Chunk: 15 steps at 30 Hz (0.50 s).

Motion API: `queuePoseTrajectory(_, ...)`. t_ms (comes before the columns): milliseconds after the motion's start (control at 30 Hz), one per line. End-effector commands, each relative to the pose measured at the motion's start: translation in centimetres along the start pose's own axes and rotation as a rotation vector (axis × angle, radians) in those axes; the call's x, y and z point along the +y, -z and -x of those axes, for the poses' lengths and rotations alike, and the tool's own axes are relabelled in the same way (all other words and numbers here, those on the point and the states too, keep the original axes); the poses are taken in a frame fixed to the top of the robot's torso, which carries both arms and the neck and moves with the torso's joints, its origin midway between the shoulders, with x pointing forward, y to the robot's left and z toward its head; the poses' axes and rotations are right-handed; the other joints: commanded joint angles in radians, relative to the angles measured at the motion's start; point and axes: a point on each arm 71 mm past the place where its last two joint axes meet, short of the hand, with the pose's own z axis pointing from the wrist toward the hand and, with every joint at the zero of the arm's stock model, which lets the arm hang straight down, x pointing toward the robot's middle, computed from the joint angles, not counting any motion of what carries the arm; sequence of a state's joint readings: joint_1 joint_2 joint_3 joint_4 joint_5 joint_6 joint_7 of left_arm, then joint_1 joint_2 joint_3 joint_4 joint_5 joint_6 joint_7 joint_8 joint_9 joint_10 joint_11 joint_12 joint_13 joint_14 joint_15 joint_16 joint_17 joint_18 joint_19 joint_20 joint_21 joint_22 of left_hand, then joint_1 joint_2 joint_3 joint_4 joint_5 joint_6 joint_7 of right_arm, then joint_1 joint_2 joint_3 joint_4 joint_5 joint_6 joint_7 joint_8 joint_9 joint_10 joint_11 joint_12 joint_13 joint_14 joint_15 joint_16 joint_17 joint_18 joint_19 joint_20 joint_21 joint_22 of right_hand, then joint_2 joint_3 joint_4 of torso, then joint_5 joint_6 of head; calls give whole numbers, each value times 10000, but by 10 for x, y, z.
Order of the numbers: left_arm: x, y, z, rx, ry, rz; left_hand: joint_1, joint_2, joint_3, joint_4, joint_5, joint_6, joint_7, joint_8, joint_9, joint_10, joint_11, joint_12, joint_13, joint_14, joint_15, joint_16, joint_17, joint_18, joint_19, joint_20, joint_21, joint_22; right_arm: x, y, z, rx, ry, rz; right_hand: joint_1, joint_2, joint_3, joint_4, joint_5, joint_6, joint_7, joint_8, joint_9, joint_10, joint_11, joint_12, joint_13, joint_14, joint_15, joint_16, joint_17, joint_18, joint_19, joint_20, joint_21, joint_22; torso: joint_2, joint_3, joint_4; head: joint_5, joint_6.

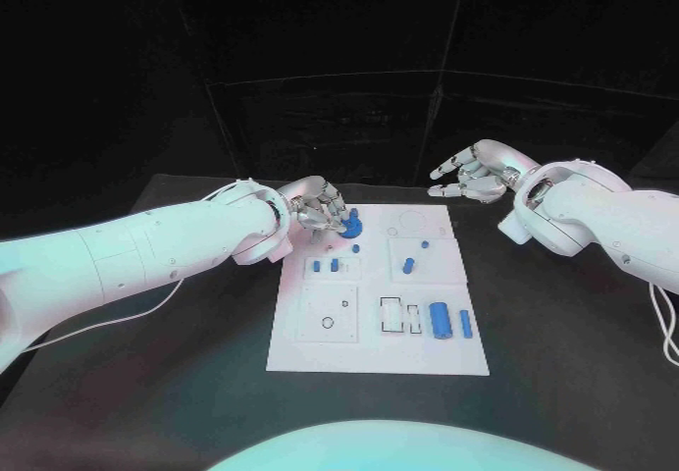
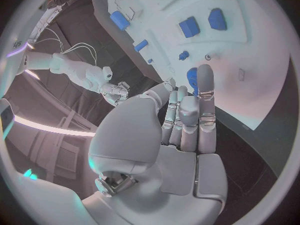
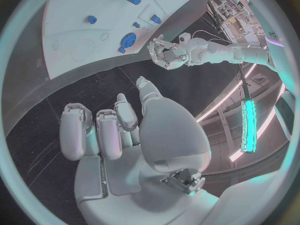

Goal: Assemble the parts on the task board

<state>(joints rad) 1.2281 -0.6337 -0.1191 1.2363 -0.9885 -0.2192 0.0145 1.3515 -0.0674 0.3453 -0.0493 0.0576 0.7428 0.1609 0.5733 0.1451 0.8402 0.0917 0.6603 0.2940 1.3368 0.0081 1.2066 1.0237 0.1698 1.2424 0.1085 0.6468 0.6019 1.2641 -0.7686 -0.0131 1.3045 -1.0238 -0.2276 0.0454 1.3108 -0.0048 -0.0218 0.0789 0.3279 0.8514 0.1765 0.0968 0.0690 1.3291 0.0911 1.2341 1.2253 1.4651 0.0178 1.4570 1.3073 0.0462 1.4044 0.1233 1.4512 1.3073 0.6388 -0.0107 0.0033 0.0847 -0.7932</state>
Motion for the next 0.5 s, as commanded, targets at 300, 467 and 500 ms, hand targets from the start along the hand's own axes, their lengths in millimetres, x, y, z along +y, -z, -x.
queuePoseTrajectory(300,-15,-15,-22,801,-3577,-1508,-422,-528,341,-316,-43,1000,-9,-1279,-808,86,86,-1169,-1330,1291,18,1631,1773,-86,1251,-12,1559,1303,4,-3,-2,66,-22,146,24,81,-45,18,73,91,2,51,-2,-12,-42,39,-5,588,-69,-49,464,89,-45,-10,-31,439,12,-8,-2,-76,22)
queuePoseTrajectory(467,-13,-20,-29,1224,-4083,-1298,-478,-563,336,-393,-49,1144,3,-1593,-823,82,96,-1440,-1627,1403,33,1758,1866,-148,1456,-20,1984,1726,5,-3,-2,76,-23,163,24,81,-45,18,73,91,2,51,-2,-12,-42,39,-5,588,-69,-49,464,89,-45,-10,-31,439,8,-5,10,-107,21)
queuePoseTrajectory(500,-14,-21,-30,1267,-4154,-1278,-487,-564,329,-400,-46,1159,3,-1636,-822,90,97,-1467,-1662,1418,33,1770,1872,-160,1487,-21,2054,1796,5,-3,-2,78,-24,167,24,81,-45,18,73,91,2,51,-2,-12,-42,39,-5,588,-69,-49,464,89,-45,-10,-31,439,8,-5,5,-104,21)
